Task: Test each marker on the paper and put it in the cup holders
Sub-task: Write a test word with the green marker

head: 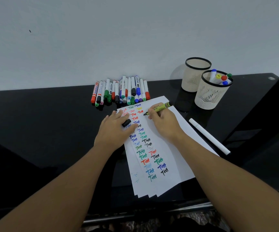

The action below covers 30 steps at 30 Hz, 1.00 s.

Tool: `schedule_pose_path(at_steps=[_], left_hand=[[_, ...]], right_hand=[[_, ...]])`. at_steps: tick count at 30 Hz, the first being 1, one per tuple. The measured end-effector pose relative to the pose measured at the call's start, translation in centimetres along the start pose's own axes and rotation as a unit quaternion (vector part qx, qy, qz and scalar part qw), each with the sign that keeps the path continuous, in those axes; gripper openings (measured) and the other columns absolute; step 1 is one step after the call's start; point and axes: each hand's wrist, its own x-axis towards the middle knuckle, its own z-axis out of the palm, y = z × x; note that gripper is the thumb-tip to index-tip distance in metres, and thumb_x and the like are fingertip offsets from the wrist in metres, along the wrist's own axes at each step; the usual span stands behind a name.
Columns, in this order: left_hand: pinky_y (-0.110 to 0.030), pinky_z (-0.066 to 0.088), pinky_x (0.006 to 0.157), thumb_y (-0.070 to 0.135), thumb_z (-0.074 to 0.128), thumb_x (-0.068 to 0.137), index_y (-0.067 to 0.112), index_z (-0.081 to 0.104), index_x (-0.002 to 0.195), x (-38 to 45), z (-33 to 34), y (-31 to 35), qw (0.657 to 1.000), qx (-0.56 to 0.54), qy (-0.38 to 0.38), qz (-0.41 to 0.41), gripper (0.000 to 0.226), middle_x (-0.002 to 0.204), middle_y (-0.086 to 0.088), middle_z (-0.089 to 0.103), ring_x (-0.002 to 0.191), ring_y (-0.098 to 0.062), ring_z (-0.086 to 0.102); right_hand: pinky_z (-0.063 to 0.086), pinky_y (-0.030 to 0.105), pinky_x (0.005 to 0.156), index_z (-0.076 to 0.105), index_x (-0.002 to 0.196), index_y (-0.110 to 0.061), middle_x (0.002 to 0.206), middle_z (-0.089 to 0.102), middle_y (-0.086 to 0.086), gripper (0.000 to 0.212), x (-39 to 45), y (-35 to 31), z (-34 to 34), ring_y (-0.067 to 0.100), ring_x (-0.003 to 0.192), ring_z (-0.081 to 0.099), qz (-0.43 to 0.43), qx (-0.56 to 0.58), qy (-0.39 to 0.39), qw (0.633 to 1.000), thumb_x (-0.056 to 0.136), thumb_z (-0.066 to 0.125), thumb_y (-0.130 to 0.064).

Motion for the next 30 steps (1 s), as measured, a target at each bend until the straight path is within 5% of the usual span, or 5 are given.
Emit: schedule_pose_path(at_steps=[17, 24, 27, 30], left_hand=[[-0.041, 0.011, 0.125, 0.06, 0.057, 0.094, 0.023, 0.047, 0.15, -0.2, -0.1, 0.2, 1.0, -0.018, 0.008, -0.001, 0.068, 0.162, -0.002, 0.034, 0.153, -0.02, 0.019], [-0.036, 0.043, 0.101, 0.029, 0.064, 0.094, 0.019, 0.068, 0.116, -0.5, 0.1, -0.5, 0.993, -0.076, 0.084, 0.021, 0.025, 0.124, 0.002, 0.057, 0.121, -0.016, 0.044], [-0.035, 0.043, 0.097, 0.026, 0.065, 0.097, 0.02, 0.068, 0.116, -0.4, 0.3, -0.8, 0.993, -0.059, 0.099, 0.038, 0.021, 0.117, 0.001, 0.057, 0.114, -0.017, 0.043], [-0.036, 0.044, 0.092, 0.027, 0.063, 0.098, 0.022, 0.066, 0.121, -0.4, 0.3, -0.7, 0.992, -0.045, 0.108, 0.051, 0.023, 0.11, 0.0, 0.057, 0.106, -0.018, 0.045]], right_hand=[[0.05, 0.03, 0.078, 0.068, 0.104, -0.014, 0.096, 0.07, 0.001, 0.036, 0.0, 0.2, 0.0, 0.013, 0.089, 0.065, 0.011, -0.015, 0.011, 1.0, 0.107, 0.048, -0.044], [0.053, 0.035, 0.088, 0.06, 0.117, -0.03, 0.085, 0.067, -0.008, 0.015, -0.9, 0.3, -0.5, 0.001, 0.081, 0.062, -0.063, 0.074, 0.043, 0.994, 0.11, 0.047, -0.034], [0.051, 0.037, 0.099, 0.049, 0.14, -0.031, 0.11, 0.067, -0.007, 0.044, -1.0, 0.3, -0.8, 0.005, 0.103, 0.061, -0.07, 0.071, 0.001, 0.995, 0.106, 0.047, -0.004], [0.034, 0.015, 0.101, 0.026, 0.159, -0.036, 0.143, 0.048, -0.007, 0.071, -1.1, -0.5, -1.5, 0.006, 0.128, 0.046, -0.044, 0.092, -0.075, 0.992, 0.102, 0.04, 0.005]])
